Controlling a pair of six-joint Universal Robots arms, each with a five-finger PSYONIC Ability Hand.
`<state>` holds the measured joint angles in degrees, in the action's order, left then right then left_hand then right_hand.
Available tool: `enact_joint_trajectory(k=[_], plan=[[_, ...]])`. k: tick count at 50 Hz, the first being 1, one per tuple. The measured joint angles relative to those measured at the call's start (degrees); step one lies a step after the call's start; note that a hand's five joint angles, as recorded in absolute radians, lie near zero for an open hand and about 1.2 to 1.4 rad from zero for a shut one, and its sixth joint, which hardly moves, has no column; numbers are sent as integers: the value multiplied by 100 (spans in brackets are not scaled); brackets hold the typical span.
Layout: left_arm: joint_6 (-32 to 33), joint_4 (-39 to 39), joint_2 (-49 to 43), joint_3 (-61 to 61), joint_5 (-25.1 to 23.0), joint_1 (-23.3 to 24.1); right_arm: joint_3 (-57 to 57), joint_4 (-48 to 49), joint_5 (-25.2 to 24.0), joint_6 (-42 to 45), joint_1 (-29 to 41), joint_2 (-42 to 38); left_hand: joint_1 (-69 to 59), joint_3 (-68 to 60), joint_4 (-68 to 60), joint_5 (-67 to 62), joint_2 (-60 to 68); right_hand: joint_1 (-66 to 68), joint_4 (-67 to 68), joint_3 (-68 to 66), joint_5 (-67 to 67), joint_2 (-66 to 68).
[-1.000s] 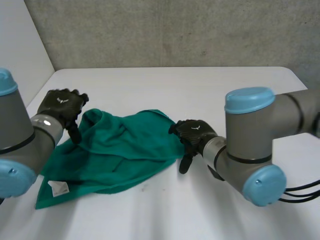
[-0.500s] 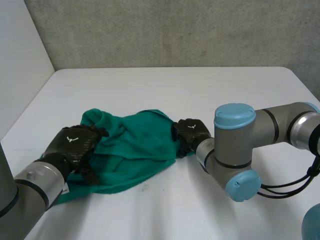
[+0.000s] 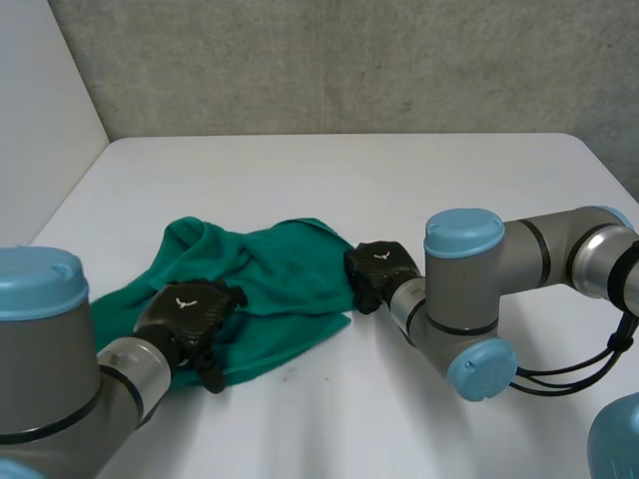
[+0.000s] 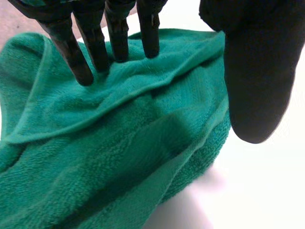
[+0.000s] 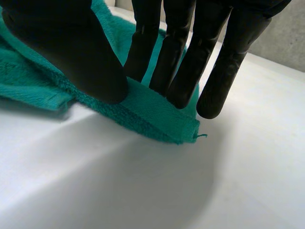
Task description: Fold the towel.
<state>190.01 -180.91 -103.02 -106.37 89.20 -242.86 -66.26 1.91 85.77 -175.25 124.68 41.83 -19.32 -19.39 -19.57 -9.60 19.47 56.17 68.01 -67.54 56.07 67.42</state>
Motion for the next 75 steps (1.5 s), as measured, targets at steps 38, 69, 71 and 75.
enact_joint_trajectory(k=[38, 69, 71, 75], plan=[[38, -939, -1326, 746, 338, 488, -203, 6, 428, 0, -891, 819, -4490, -4824, -4854, -4559, 4880, 0, 1, 0, 8, 0], [-69, -1054, 1141, 301, -391, -1089, -190, -1981, 566, 3494, -2040, 2660, -4490, -4866, -4880, -4559, 4914, 0, 3, 0, 47, 0], [-100, -1065, 747, 309, -434, -1133, -130, -2054, 661, 3517, -2042, 2349, -4490, -4866, -4881, -4559, 4914, 0, 3, 0, 49, 0], [-144, -1084, 7, 413, -464, -1177, -23, -2185, 919, 3594, -2034, 1872, -4490, -4866, -4881, -4559, 4915, 0, 3, 0, 52, 0]])
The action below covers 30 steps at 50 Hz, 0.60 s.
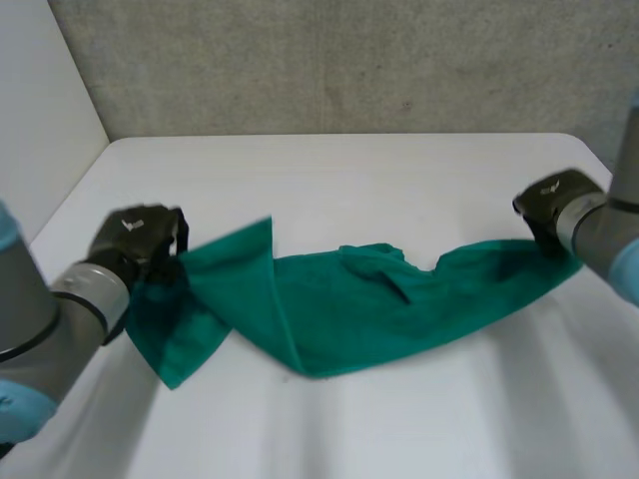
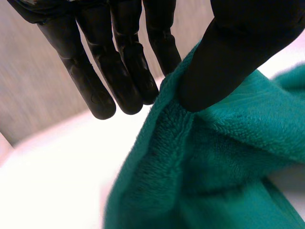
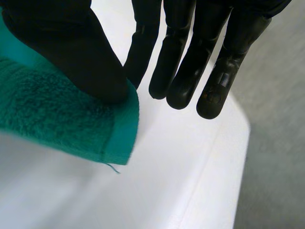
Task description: Fold the towel.
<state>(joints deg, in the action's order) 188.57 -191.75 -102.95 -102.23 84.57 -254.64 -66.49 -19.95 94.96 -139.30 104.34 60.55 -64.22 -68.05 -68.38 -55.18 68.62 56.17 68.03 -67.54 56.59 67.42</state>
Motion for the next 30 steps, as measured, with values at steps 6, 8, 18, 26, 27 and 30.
enact_joint_trajectory(k=[6, 8, 18, 26, 27, 30], plan=[[-41, -15, -969, 375, 10, -40, 208, 69, 484, 15, 54, -587, 0, 4, 1, 0, -5, 0, 0, 0, 3, 0], [-55, -17, -1134, 496, 10, -46, 253, 248, 531, -90, 67, -677, 297, 573, 599, 350, -656, 0, 0, 0, 3, 0], [-52, 6, -932, 724, 34, -14, 264, 770, 281, -1074, 31, -747, 4180, 4571, 4681, 4372, -4659, -4377, -5378, 5383, -5169, -5358], [7, 12, -129, 390, -29, 139, -73, 791, -406, -1529, -74, -77, 4179, 4711, 4791, 4496, -4779, -4446, -5467, 5548, -5298, -5480], [32, 8, 20, 317, -60, 192, -182, 790, -575, -1515, -102, 67, 4180, 4711, 4791, 4496, -4779, -4446, -5467, 5548, -5297, -5480], [140, 3, 298, 187, -168, 336, -511, 790, -1040, -1364, -198, 409, 4180, 4711, 4791, 4496, -4779, -4446, -5467, 5548, -5297, -5480]])
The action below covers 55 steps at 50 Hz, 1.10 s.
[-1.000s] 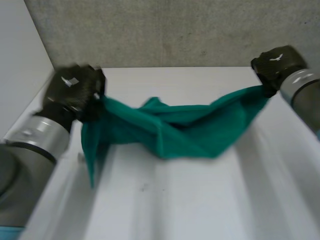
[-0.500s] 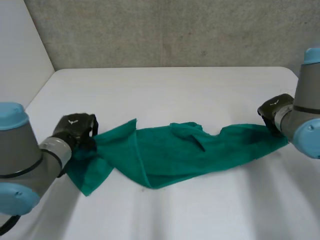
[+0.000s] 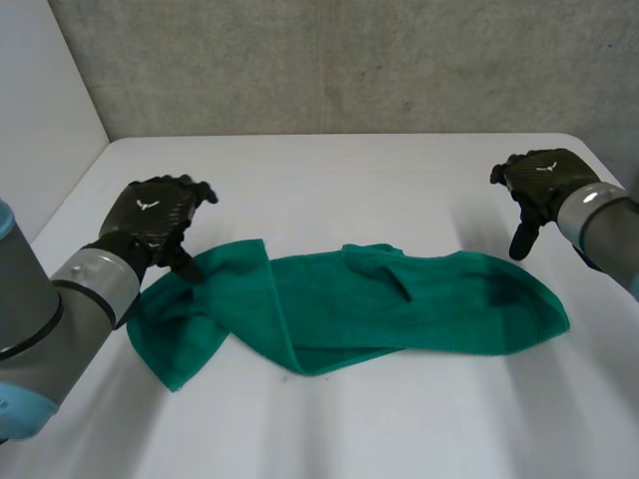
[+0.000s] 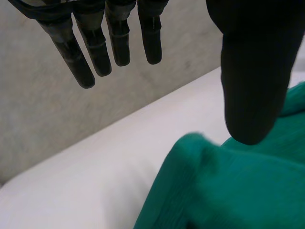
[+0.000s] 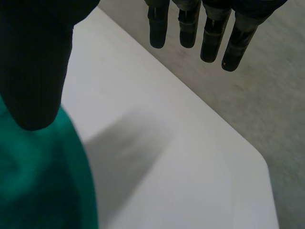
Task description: Fold the towel.
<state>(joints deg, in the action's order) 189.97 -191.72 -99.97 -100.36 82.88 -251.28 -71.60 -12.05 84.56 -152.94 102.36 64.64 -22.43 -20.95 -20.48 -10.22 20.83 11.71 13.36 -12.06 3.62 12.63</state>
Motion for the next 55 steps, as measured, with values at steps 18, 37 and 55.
enact_joint_trajectory(k=[18, 37, 55], plan=[[2238, 168, -1260, 681, -654, 465, -2773, 316, -1460, 1507, -955, 920, 0, -16, -28, -64, 15, 0, 0, 0, 0, 0], [2931, 1067, -2723, 1972, -630, 496, -3408, 1744, -1965, 937, -1137, 529, -1634, -1753, -1779, -1755, 1766, 3453, 3984, -4114, 3813, 4101], [3011, 1043, -2670, 2018, -583, 492, -3116, 1919, -1938, 897, -1126, 281, -3756, -4354, -4487, -4272, 4433, 4429, 5468, -5544, 5253, 5483]])
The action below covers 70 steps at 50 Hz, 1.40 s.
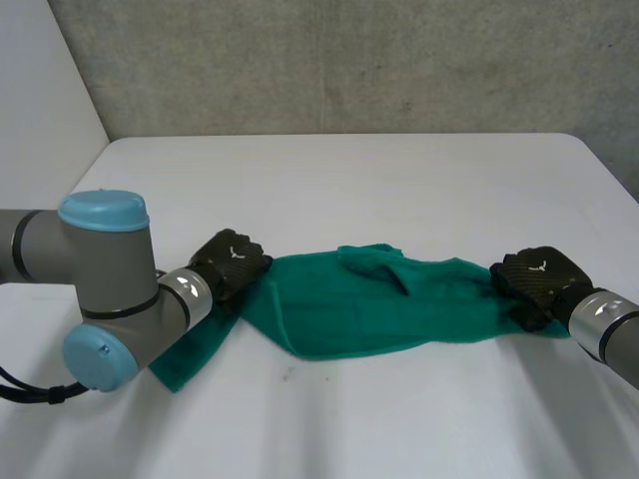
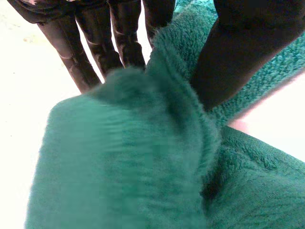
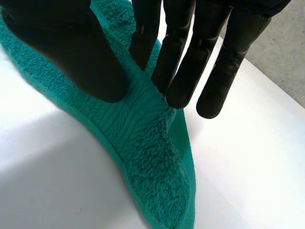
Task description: Fold the towel.
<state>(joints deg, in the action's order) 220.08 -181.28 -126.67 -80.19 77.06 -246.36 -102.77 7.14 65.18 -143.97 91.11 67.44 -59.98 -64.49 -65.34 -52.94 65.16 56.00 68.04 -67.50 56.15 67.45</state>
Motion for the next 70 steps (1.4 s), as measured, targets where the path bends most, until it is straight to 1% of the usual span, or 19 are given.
enact_joint_trajectory(k=[9, 15, 17, 18, 23, 28, 32, 37, 42, 48, 52, 56, 58, 59, 61, 62, 64, 67, 70], plan=[[-13, -155, 59, 12, 2, -24, 240, -78, 53, -5, 39, -164, -5, -247, -279, -106, 263, 0, 0, 0, 0, 0], [-53, -863, 111, 263, 13, -118, 1091, -272, 215, -157, 202, -345, -5, -303, -282, -106, 291, 0, 0, 0, 0, 0], [-107, -1246, 170, 475, 29, -181, 1759, -329, 478, -414, 405, -411, -5, -309, -282, -106, 294, 0, 24, -19, 1, 0], [-107, -1246, 170, 475, 29, -181, 1759, -329, 478, -414, 405, -411, -5, -309, -282, -106, 294, 0, 24, -19, 1, 0], [-820, -2389, 519, 1135, 243, -275, 3410, -235, 1309, -1318, 873, -500, -172, -351, -304, -106, 317, 0, 26, -36, 1, 6], [-1667, -3394, 937, 1462, 692, -302, 4423, 184, 1898, -2224, 1110, -468, -209, -352, -306, -106, 323, 0, 26, -36, 1, 6], [-2170, -3914, 1220, 1287, 970, -305, 4471, 596, 2080, -2744, 1198, -266, -209, -352, -306, -106, 325, 0, 26, -36, 1, 6], [-2420, -4014, 1318, 556, 1037, -301, 3946, 826, 2041, -2895, 1235, -54, -210, -352, -306, -251, 330, 0, 26, -36, 29, 6], [-2520, -3951, 1267, -276, 1029, -293, 3409, 785, 1982, -2800, 1248, -40, -210, -368, -307, -251, 334, 0, 26, -36, 55, 6], [-2612, -3748, 1137, -1602, 1048, -230, 2656, 405, 1957, -2377, 1277, -422, -210, -369, -308, -251, 337, 0, 26, -35, 68, 6], [-2604, -3223, 1152, -2214, 1089, -152, 2343, 88, 1961, -2007, 1281, -796, -210, -370, -308, -251, 338, 0, 26, -36, 68, 6], [-2582, -2353, 1306, -2476, 1169, -46, 2190, -138, 1966, -1759, 1264, -1009, -99, 62, 158, -128, -131, 0, 26, -35, 69, 6], [-2568, -1753, 1486, -2518, 1228, 3, 2137, -196, 1964, -1698, 1250, -1045, 200, 509, 527, 214, -578, 0, 26, -36, 69, 6], [-2561, -1501, 1571, -2517, 1250, 18, 2097, -224, 1960, -1666, 1239, -1050, 1161, 1434, 1539, 1275, -1520, 0, 26, -36, 69, 6], [-2539, -1001, 1761, -2456, 1280, 34, 2056, -240, 1954, -1645, 1228, -1031, 1657, 1995, 2114, 1859, -2087, 0, 26, -35, 69, 6], [-2521, -728, 1869, -2397, 1290, 39, 2036, -244, 1949, -1640, 1223, -1011, 2612, 2849, 2979, 2741, -2946, 0, 26, -36, 68, 6], [-2474, -295, 2059, -2220, 1296, 36, 2015, -244, 1943, -1638, 1220, -981, 3175, 3421, 3555, 3336, -3547, 0, 26, -36, 68, 6], [-2389, 77, 2243, -1897, 1287, 24, 1974, -233, 1931, -1648, 1217, -902, 3375, 3806, 3971, 3751, -3902, 0, 26, -36, 69, 6], [-2276, 167, 2261, -1526, 1271, -3, 1938, -222, 1927, -1654, 1229, -877, 3375, 3807, 3985, 3780, -3914, 0, 26, -35, 68, 6]])
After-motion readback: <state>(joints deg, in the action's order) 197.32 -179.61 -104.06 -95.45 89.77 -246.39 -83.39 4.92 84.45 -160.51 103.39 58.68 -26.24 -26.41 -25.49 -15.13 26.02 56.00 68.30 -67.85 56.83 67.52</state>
